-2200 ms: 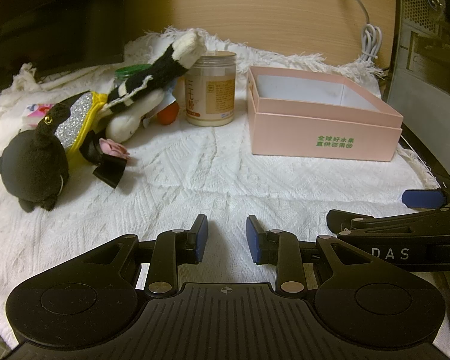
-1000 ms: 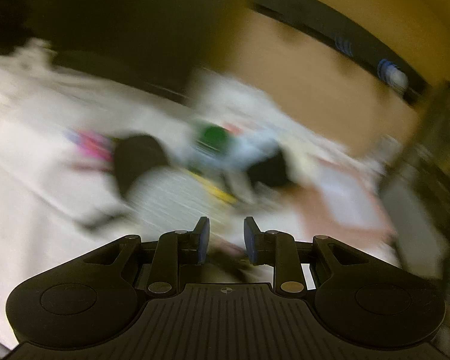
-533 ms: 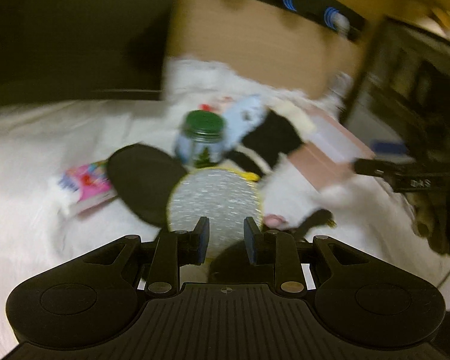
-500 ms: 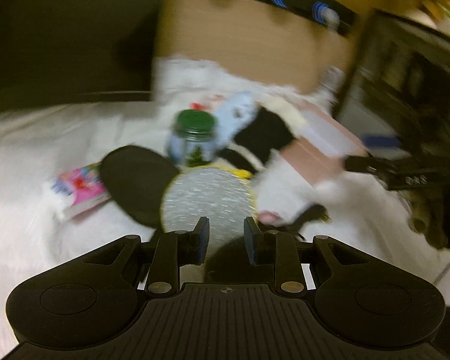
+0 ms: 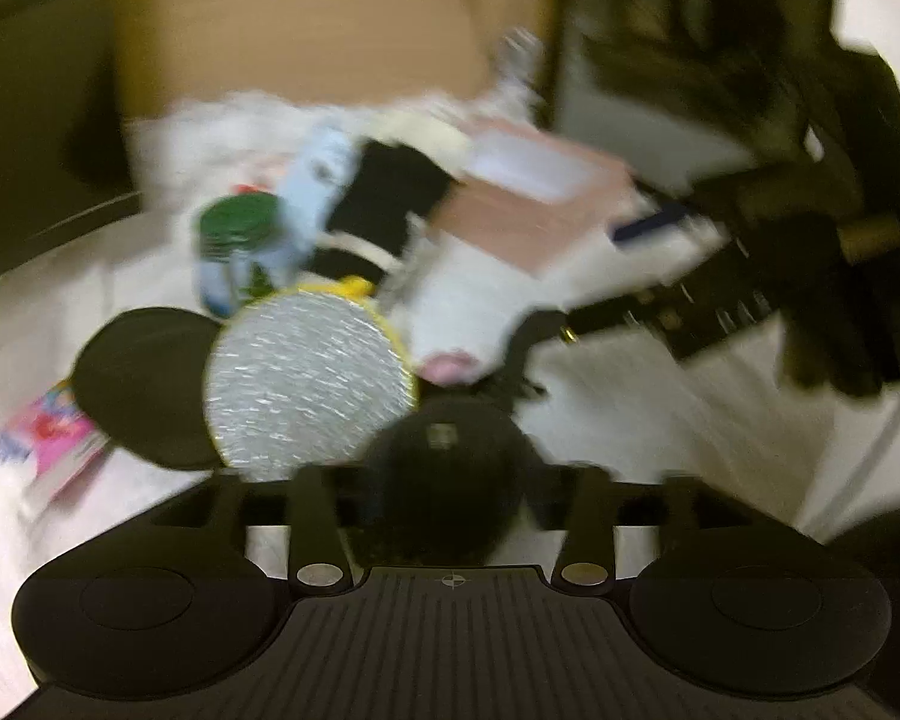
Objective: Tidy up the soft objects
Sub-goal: 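Grasp the black plush bird with the left tool while the right tool grasps its pink bow, then carry the black plush into the pink box and open both tools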
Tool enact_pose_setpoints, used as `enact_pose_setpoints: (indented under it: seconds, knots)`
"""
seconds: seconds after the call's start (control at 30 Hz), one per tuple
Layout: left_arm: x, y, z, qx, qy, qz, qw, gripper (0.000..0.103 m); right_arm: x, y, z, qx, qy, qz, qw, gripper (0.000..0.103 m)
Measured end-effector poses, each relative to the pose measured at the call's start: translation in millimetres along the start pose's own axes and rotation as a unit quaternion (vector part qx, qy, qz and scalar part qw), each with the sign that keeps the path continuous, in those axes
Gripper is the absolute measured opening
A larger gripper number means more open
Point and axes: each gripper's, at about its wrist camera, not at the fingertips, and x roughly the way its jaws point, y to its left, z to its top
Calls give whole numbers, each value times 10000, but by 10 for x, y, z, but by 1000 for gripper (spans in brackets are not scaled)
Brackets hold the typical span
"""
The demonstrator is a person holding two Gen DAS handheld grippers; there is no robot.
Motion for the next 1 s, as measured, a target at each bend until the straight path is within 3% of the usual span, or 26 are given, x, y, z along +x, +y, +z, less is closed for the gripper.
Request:
enact_pose_setpoints:
  seconds: [0.07, 0.1, 0.13, 0.2, 0.3, 0.33, 0.5, 0.57, 0.63, 0.77, 0.9, 1.0]
  knots:
    - [35, -37, 37, 417, 293, -175, 9985, 67, -23, -8, 3, -59, 11, -25, 10000, 91]
    - [59, -63, 33, 681, 382, -143, 9968, 72, -43, -14, 6, -72, 2, -28, 10000, 91]
    - [84, -87, 16, 912, 402, -28, 9950, 81, -57, -23, 11, -75, -2, -26, 10000, 91]
    - [182, -68, -28, 1006, 483, 292, 9933, 84, -78, -52, 13, -71, 23, -21, 10000, 91]
    - [339, 91, -18, 222, 528, 3, 9984, 84, -61, -44, 13, -142, 136, 2, 9998, 91]
    - [352, 130, -33, -32, 460, -82, 9989, 77, -57, -32, 9, -177, 162, 25, 9997, 91]
    - [345, 183, -108, -852, 232, -308, 9956, 74, 19, 181, -26, -469, 49, 170, 9987, 90]
    - [176, 221, -192, -1263, 45, -278, 9916, 74, 104, 303, -18, -547, -21, 351, 9979, 86]
    - [-38, 288, -271, -1583, -198, -217, 9870, 74, 248, 439, 3, -639, -51, 540, 9965, 74]
    - [-418, 483, -326, -1833, -374, 419, 9815, 74, 625, 622, 71, -663, 55, 661, 9956, 59]
    - [-648, 669, -321, -2091, -466, 883, 9728, 74, 758, 659, 105, -805, 284, 450, 9953, 25]
    - [-738, 759, -289, -2314, -597, 1138, 9643, 74, 504, 546, 161, -663, 256, 635, 9954, 24]
